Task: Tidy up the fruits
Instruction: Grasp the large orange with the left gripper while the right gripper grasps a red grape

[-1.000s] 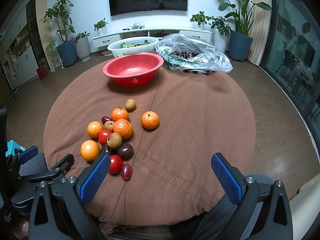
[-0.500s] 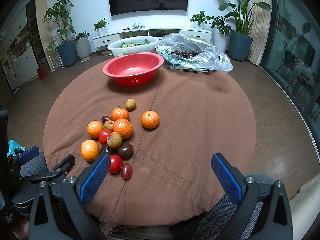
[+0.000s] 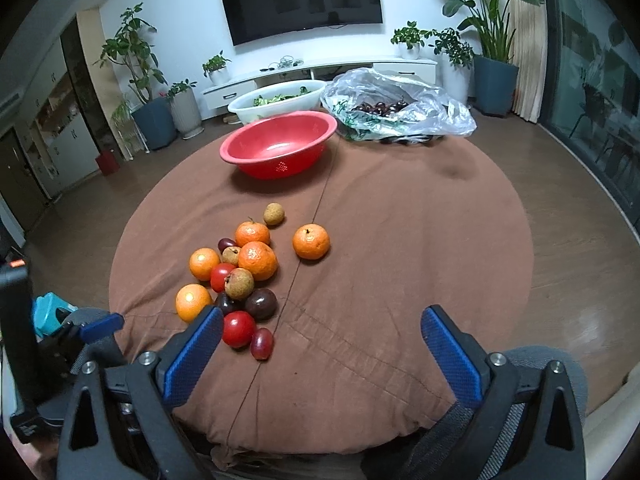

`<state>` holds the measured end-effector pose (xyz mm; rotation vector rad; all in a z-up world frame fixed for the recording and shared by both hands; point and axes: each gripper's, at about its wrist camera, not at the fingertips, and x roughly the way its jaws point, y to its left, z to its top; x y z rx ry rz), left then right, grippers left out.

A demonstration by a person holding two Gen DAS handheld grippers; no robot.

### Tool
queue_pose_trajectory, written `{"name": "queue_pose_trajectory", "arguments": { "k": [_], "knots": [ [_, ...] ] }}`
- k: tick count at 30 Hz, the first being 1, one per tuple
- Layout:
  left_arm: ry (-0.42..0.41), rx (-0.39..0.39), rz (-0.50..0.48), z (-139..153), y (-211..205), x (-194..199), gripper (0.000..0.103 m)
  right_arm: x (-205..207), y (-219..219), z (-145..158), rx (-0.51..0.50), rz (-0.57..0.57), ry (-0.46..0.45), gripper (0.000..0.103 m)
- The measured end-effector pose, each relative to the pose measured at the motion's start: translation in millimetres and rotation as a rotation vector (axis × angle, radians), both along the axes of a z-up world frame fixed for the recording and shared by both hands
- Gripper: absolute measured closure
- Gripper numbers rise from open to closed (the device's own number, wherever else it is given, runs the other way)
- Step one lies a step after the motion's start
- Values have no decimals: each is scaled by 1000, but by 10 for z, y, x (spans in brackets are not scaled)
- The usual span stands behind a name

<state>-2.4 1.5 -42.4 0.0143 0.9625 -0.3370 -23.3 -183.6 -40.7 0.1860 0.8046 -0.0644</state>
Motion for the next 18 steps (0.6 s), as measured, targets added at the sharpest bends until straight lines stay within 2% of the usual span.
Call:
{"name": "queue_pose_trajectory", "arguments": {
  "k": [3, 10, 15, 18],
  "knots": [
    [-8, -46, -20, 7, 16, 64, 0, 14, -25, -31, 4, 18, 8, 8],
    [-16, 4, -114, -16, -6, 296, 0, 30, 71, -202, 41, 133, 43, 21],
    [-10, 32, -192, -67, -91, 387, 0, 127, 200, -364, 12, 202, 99, 43],
    [-16, 29, -228, -66, -102, 399, 5, 160, 251, -430, -1, 229, 112, 49]
  ]
}}
